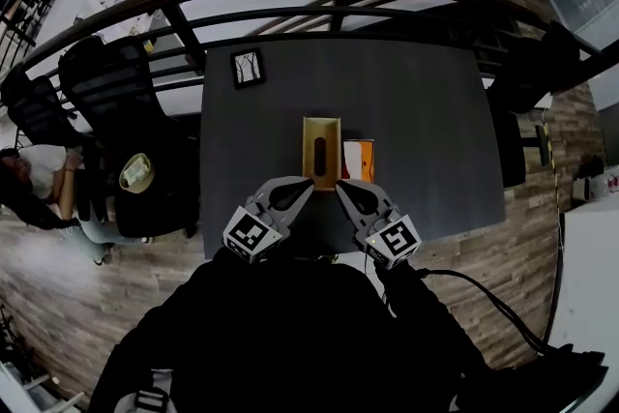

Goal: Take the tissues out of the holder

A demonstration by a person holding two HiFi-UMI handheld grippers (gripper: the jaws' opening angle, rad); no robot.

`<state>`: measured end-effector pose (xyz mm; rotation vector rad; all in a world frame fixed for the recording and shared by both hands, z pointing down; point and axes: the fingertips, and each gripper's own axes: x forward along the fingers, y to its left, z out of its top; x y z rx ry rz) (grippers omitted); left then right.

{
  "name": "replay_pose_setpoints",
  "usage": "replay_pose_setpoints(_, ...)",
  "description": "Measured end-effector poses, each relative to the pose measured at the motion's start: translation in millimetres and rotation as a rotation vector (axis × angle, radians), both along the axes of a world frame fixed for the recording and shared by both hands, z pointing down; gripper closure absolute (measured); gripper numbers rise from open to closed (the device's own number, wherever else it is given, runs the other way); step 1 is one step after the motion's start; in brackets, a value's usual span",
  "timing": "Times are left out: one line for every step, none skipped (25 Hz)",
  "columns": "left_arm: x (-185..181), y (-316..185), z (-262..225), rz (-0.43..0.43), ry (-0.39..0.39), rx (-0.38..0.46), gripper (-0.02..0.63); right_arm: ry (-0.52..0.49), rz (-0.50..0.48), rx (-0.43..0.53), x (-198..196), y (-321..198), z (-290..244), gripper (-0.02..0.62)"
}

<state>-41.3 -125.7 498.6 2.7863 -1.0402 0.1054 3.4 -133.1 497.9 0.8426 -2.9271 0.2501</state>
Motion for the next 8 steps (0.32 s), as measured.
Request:
replay_pose_setpoints(-0.3,0.2,1.3,0.000,0.000,0.000,0.601,0.001,0.002,-0.001,0.2,-0.3,1.1,0.594)
replay_pose_setpoints(-0.8,-0.1,2.1,-0.001,0.000,0.000,0.600,0.001,0.003,-0.003,0.3,-0.7,2.0,0.594)
replay_pose_setpoints(-1.4,-0.9,2.5,-0.004,0.000,0.000,0.600,0.000,0.002,-0.005,0.1,-1.2,2.7,0.593)
replay_pose_setpoints(-2.1,-1.7,2.6,-0.007,0.000,0.000,0.600,0.000,0.001,-0.006,-0.4,-1.7,3.2,0.594)
replay_pose_setpoints(-3.0,-2.2,2.9,-0.009,0.000,0.000,0.601,-0.002,0.000,-0.008,-0.9,-2.0,3.5,0.593)
replay_pose_setpoints(-3.8,-2.5,3.3,-0.010,-0.001,-0.001,0.600,-0.003,0.000,-0.008,-1.6,-2.2,3.8,0.594)
replay_pose_setpoints(-4.5,-2.6,3.8,-0.010,-0.001,-0.001,0.600,-0.003,-0.001,-0.008,-2.4,-2.4,4.2,0.593)
replay_pose_setpoints(-5.2,-2.6,4.3,-0.010,-0.001,-0.001,0.601,-0.003,-0.001,-0.008,-3.1,-2.5,4.6,0.593)
